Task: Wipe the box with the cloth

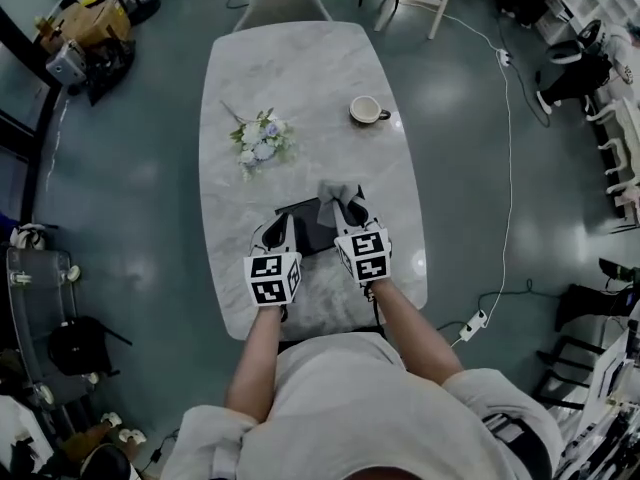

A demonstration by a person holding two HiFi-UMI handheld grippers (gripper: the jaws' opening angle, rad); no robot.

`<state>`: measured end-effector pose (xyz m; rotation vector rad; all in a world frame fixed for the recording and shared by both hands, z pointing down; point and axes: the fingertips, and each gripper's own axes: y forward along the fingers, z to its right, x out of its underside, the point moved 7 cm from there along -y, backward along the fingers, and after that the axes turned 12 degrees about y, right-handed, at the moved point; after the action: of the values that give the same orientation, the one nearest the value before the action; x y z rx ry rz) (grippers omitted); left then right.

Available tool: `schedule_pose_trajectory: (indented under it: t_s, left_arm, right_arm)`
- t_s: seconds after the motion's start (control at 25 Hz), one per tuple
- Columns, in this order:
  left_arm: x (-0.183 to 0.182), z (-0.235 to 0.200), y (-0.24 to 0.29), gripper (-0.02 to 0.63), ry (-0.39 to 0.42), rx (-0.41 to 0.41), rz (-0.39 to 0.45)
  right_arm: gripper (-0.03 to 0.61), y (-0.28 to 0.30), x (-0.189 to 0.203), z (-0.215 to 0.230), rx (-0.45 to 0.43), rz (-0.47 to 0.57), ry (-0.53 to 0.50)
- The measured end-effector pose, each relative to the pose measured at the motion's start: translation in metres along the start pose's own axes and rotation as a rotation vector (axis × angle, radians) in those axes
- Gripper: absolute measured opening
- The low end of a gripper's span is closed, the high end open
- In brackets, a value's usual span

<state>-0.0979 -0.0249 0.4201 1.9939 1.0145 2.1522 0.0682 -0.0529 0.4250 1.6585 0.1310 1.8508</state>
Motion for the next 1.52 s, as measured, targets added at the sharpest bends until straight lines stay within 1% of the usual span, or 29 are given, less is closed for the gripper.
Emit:
schedule_pose_trajectory:
  t_s: [0.08,0.16,0.28,0.44,0.52,0.6,0.68,0.88,0.96,1.08,1.24,1.36,1.52]
  left_arm:
    - [-0.002,-0.006,-0.019,0.023,-0.003,-0.005,0.021]
    - [-0.007,-0.007,-0.043,0.023,0.005,-0.001,0.056]
    - [-0.009,-0.005,-0.075,0.023,0.035,0.007,0.094]
    - [-0.004,0.001,-0.095,0.023,0.123,-0.002,0.107]
    - [-0.006,0.008,-0.100,0.023,0.109,0.012,0.134]
    - [-0.008,0.017,-0.108,0.023,0.072,0.011,0.167]
    - [-0.011,0.024,-0.117,0.023,0.060,-0.008,0.190]
    - [-0.022,0.051,-0.137,0.023,0.087,-0.051,0.231]
    - [-0.024,0.065,-0.142,0.023,0.084,-0.077,0.242]
    - [-0.026,0.093,-0.148,0.023,0.072,-0.104,0.263]
    - [-0.033,0.141,-0.160,0.023,0.095,-0.123,0.310]
    - [-0.042,0.171,-0.179,0.023,0.106,-0.169,0.354]
    - [-0.051,0.202,-0.202,0.023,0.104,-0.240,0.394]
  right_arm:
    - [0.046,-0.012,-0.004,-0.014,-0.012,0.031,0.033]
    - [0.046,-0.028,-0.006,-0.028,-0.014,0.058,0.034]
    - [0.046,-0.053,-0.008,-0.049,0.003,0.098,0.017]
    - [0.046,-0.083,-0.009,-0.073,0.026,0.144,-0.039]
    - [0.046,-0.095,-0.010,-0.075,0.026,0.154,-0.057]
    - [0.046,-0.107,-0.012,-0.073,0.023,0.168,-0.062]
    - [0.046,-0.117,-0.014,-0.072,0.016,0.188,-0.074]
    - [0.046,-0.145,-0.023,-0.061,-0.020,0.227,-0.121]
    - [0.046,-0.160,-0.023,-0.055,-0.042,0.241,-0.129]
    - [0.046,-0.186,-0.022,-0.042,-0.069,0.273,-0.138]
    - [0.046,-0.226,-0.022,-0.011,-0.093,0.324,-0.102]
    - [0.046,-0.258,-0.028,0.005,-0.109,0.384,-0.103]
    - [0.046,-0.298,-0.029,0.022,-0.130,0.441,-0.107]
